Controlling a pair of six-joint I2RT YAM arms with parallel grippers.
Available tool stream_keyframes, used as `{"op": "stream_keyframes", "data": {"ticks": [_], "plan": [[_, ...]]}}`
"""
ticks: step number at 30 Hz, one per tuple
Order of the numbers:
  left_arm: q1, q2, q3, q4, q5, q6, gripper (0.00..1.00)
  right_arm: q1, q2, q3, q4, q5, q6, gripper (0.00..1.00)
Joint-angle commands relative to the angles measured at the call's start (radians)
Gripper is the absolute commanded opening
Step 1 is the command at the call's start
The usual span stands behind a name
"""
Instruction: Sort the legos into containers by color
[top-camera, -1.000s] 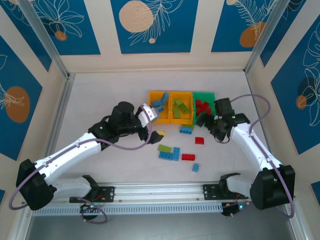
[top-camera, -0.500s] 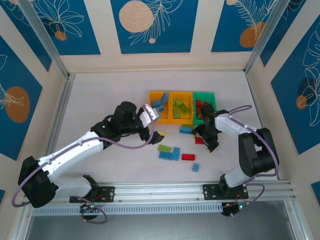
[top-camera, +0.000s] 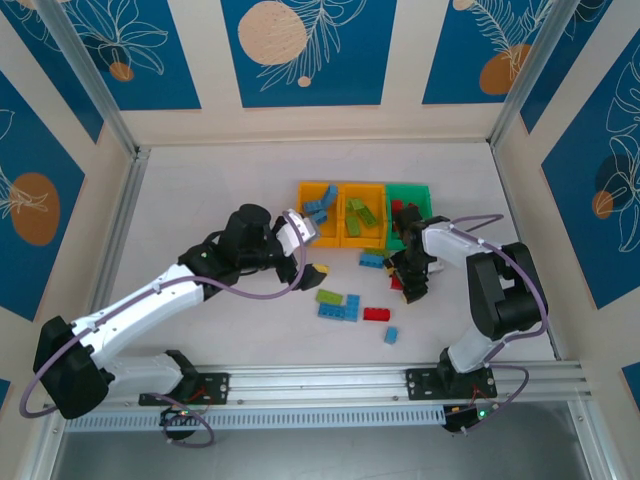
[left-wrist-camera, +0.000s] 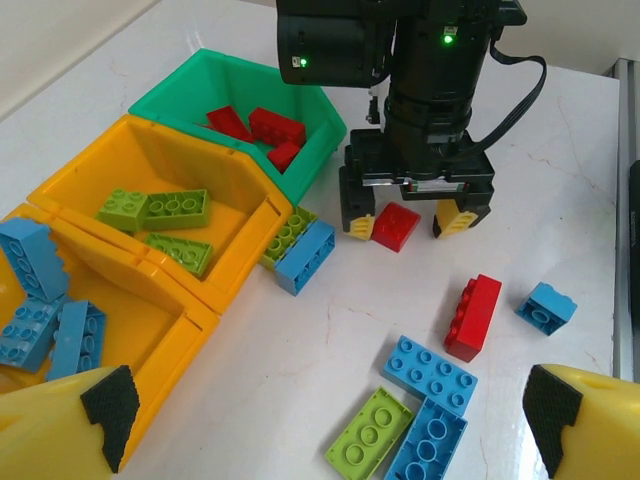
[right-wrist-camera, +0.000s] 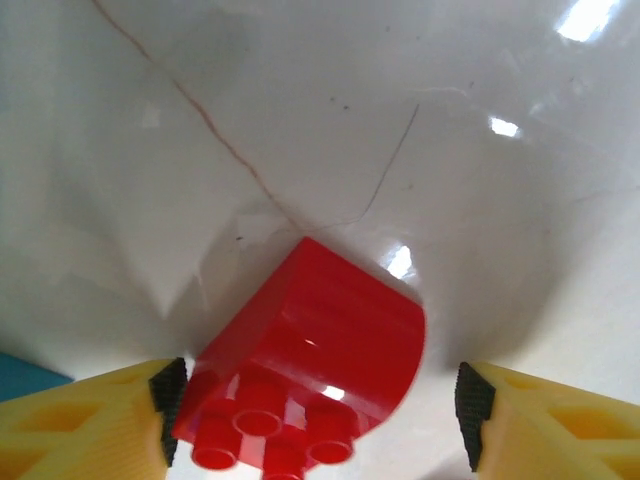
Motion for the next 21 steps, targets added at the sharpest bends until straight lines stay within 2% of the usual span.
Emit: {"op": "stream_keyframes", "data": {"ticks": [1, 6, 11, 14, 16, 18, 21], "plan": [[-0.007, -0.021, -0.016, -0.002, -0.01, 0.005, 1.0, 0.006, -0.004, -0.031, -0.013, 0.01, 0.049, 0.62], [-0.007, -0.024, -0.017, -0.006, -0.013, 0.008, 1.0, 0.007, -0.042, -0.063, -0.007, 0.025, 0.033, 0.38], [-0.008, -0.03, -0.017, -0.012, -0.016, 0.01, 1.0, 0.008, -0.16, -0.073, -0.013, 0.037, -0.017, 0.29], [-0.007, -0.033, -0.018, -0.009, -0.021, 0.012, 1.0, 0.011, -0.271, -0.036, -0.024, 0.086, -0.075, 0.25], [-0.007, -0.033, -0.017, -0.003, -0.023, 0.01, 1.0, 0.012, -0.333, 0.006, -0.014, 0.14, -0.146, 0.25], [-0.007, -0.027, -0.014, 0.008, -0.025, 0.008, 1.0, 0.008, -0.358, 0.055, 0.063, 0.191, -0.297, 0.25], [-0.008, -0.011, -0.001, 0.01, -0.024, 0.008, 1.0, -0.019, -0.3, 0.167, 0.131, 0.195, -0.538, 0.25]]}}
